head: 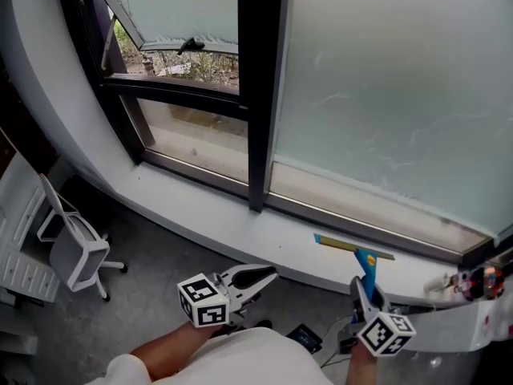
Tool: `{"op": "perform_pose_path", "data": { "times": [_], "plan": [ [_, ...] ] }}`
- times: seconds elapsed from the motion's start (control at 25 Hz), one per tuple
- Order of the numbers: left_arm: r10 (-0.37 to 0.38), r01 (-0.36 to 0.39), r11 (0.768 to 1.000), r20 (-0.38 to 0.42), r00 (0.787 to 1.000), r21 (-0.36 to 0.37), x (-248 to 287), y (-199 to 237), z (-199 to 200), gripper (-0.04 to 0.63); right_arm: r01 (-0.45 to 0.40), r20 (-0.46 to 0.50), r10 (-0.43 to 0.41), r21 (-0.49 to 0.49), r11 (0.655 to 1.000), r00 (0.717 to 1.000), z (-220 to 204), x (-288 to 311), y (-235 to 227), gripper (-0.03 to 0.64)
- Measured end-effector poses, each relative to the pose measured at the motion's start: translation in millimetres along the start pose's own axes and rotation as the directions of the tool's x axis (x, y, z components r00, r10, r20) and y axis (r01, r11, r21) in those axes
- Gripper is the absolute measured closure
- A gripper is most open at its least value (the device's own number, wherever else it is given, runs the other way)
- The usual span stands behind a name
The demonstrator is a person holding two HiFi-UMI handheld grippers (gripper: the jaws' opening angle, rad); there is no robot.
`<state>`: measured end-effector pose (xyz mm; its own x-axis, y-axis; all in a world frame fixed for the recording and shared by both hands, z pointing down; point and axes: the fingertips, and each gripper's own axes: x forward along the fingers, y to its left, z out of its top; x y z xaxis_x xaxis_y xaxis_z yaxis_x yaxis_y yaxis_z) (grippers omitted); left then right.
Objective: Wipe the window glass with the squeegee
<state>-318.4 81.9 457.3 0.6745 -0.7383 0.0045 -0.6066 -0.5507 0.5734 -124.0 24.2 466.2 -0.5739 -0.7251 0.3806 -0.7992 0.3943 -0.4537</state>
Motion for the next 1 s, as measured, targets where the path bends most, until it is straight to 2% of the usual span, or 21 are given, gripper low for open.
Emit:
{"op": "perform_pose_path", "data": {
  "times": [0.32, 0.52, 0.68, 0.84, 1.0],
  "plan": [
    [0.032, -0.032, 0.997, 0.006, 0.999, 0.075, 6.6, 3.3, 11.7, 0.529, 0.012, 0.045, -0.013, 0.026, 1.000, 0.999, 25.5, -0.5, -19.9, 0.471],
    [0.049, -0.044, 0.988, -0.033, 0.998, 0.147, 11.4, 9.1, 13.6, 0.529, -0.013, 0.066, 0.016, -0.045, 0.999, 0.998, 42.7, 4.2, -26.1, 0.471],
    [0.042, -0.025, 0.978, -0.082, 0.996, 0.206, 14.9, 14.4, 17.4, 0.529, -0.077, 0.073, 0.084, -0.096, 0.992, 0.994, 52.9, 15.9, -18.0, 0.472],
    [0.025, -0.004, 0.976, -0.095, 0.995, 0.219, 15.3, 25.4, 29.6, 0.529, -0.107, 0.069, 0.114, -0.093, 0.990, 0.991, 60.1, 36.8, -9.0, 0.472],
    [0.005, 0.011, 0.977, -0.072, 0.997, 0.212, 11.3, 44.9, 47.1, 0.529, -0.051, 0.096, 0.063, -0.122, 0.991, 0.993, 70.8, 61.4, -3.1, 0.472]
  ]
}}
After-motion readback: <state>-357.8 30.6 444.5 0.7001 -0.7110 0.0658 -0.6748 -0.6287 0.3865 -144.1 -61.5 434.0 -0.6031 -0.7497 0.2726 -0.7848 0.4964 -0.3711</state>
